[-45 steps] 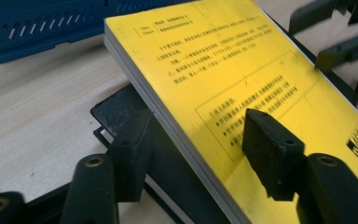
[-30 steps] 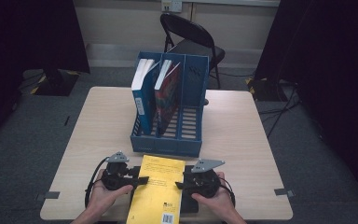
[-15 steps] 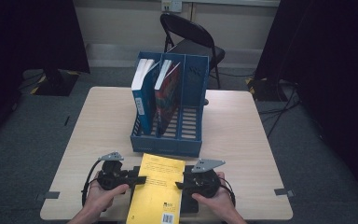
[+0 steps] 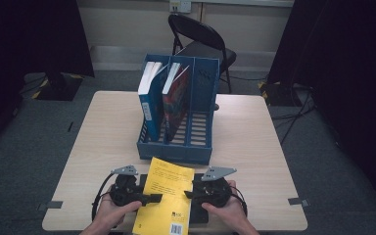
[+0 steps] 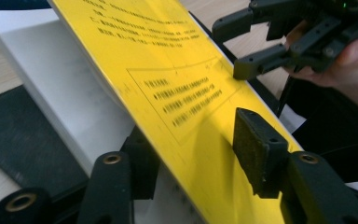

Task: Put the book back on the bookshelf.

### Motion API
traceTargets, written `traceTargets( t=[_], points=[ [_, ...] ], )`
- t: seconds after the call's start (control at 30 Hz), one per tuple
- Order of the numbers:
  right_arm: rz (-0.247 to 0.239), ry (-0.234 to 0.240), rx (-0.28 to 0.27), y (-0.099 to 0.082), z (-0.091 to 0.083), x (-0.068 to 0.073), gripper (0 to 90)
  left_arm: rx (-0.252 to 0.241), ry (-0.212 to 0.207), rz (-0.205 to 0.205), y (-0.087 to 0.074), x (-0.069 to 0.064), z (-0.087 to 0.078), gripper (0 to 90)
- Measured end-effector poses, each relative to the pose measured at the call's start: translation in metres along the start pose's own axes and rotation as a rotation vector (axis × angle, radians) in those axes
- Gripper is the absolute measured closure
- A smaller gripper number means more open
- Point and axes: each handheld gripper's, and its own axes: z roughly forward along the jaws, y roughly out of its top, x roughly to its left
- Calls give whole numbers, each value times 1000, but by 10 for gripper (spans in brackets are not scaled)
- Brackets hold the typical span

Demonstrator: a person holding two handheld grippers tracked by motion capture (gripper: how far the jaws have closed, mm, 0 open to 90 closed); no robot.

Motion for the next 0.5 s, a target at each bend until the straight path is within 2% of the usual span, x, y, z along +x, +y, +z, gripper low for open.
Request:
traceTargets(
  t=[0.17,0.23,0.27,0.37,0.43,0.5],
  points=[
    [2,5,5,1,0,-1,494,19,-46,-10,11,9,10,594],
    [3,4,5,1,0,-1,494,22,-64,-32,14,12,14,626],
    [3,4,6,1,0,-1,492,27,-70,-31,15,13,15,629],
    [14,-5,9,1,0,-2,441,45,-70,2,18,13,18,665],
    [21,-1,10,1,1,-3,426,31,-81,-15,16,13,20,735],
    [45,19,11,0,1,-5,389,28,-90,-10,16,13,19,760]
  ],
)
